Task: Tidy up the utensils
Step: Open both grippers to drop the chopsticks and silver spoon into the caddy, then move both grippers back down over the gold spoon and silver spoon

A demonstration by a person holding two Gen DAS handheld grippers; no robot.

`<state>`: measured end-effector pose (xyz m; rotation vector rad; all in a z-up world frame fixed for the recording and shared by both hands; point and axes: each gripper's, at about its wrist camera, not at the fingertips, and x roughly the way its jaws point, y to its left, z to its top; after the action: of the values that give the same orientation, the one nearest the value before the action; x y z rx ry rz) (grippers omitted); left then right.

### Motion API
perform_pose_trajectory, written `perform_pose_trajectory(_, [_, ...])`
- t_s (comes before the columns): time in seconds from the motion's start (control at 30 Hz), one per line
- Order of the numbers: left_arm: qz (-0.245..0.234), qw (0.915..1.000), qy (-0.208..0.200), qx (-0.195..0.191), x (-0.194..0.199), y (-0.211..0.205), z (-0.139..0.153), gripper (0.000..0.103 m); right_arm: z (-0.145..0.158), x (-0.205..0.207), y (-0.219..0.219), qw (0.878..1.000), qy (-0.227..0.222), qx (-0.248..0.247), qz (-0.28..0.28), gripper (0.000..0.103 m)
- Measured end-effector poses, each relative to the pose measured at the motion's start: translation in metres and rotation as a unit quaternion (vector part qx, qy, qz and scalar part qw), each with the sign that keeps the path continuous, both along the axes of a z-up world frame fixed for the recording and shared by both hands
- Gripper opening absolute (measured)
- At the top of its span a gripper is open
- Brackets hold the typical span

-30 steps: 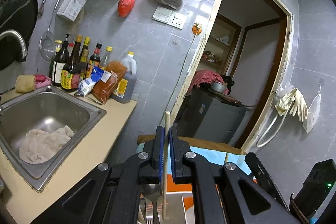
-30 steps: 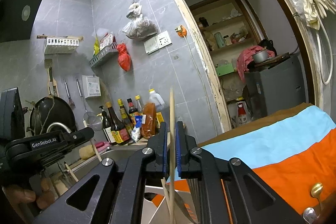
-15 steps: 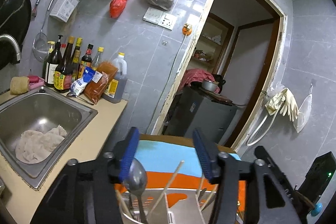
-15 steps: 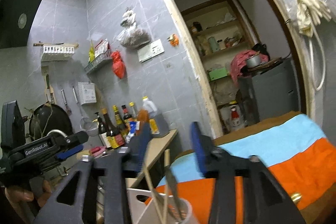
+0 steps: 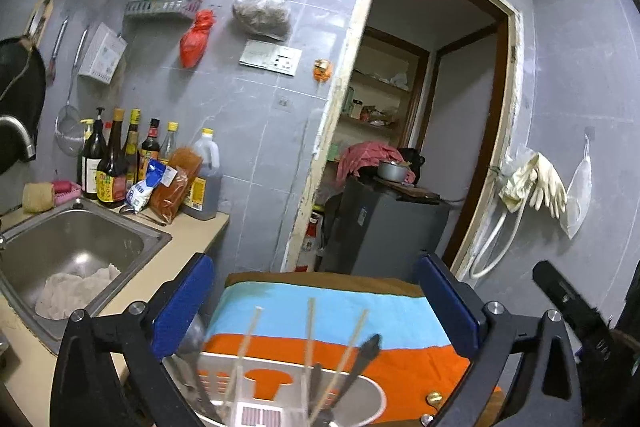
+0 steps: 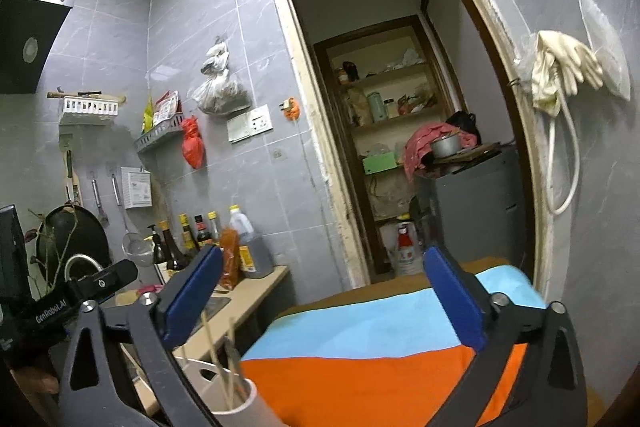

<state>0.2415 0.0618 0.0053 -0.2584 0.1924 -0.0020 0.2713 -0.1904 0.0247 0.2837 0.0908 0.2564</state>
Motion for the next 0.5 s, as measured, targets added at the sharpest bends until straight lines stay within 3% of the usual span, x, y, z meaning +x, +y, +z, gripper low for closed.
perform_pose_trajectory(0.23, [-0.007,0.9998,0.011,0.017,-0.004,-0.044,-0.006,0.103,0.005,-0.004,-0.04,1.0,0.014,-0.021,-0.006,0.101])
perform_pose_trajectory(0.5, [-0.017,0.9991,0.028,0.025,-0.002,-0.083,-0.018,0.103,-0.017,-0.004,-0.088,0.998,0.055,-0.021,-0.026,0.101])
